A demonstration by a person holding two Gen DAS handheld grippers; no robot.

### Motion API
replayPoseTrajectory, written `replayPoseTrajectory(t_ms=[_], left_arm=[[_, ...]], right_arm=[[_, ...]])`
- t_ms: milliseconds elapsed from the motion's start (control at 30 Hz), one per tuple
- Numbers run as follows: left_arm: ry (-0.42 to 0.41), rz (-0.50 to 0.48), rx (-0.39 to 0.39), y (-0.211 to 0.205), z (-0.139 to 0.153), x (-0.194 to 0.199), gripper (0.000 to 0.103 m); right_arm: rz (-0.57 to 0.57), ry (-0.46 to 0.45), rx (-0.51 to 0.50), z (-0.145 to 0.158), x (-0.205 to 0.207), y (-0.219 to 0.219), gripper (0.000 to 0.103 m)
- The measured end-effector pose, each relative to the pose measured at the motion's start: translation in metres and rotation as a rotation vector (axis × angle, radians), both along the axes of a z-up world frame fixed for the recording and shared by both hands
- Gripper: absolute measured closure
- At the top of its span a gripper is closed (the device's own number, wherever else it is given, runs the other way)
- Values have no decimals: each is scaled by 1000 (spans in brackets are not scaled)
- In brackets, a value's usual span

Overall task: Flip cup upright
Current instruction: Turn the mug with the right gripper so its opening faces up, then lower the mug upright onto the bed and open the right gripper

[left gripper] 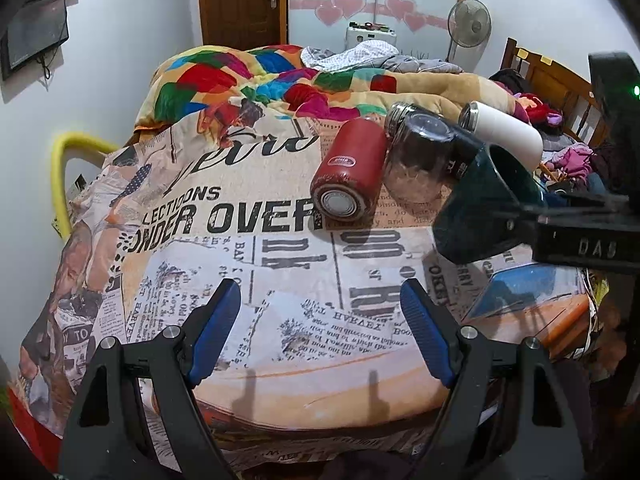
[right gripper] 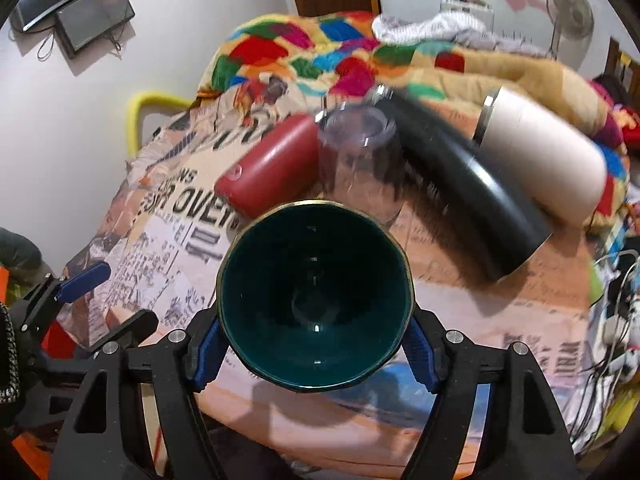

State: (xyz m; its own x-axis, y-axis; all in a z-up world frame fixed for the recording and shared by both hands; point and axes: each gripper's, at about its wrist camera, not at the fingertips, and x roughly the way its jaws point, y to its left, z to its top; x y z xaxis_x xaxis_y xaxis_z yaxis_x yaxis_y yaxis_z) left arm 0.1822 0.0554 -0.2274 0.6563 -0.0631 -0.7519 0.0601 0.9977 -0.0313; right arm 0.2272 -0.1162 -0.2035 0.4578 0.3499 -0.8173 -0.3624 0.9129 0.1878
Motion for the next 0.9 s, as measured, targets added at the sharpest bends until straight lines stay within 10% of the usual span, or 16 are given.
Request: replayPoseTrajectory(t_ms=[900], left_arm=[[-6, 1, -22, -9, 18, -4, 21]], right_arm=[[41, -29, -169, -17, -6, 8, 29]])
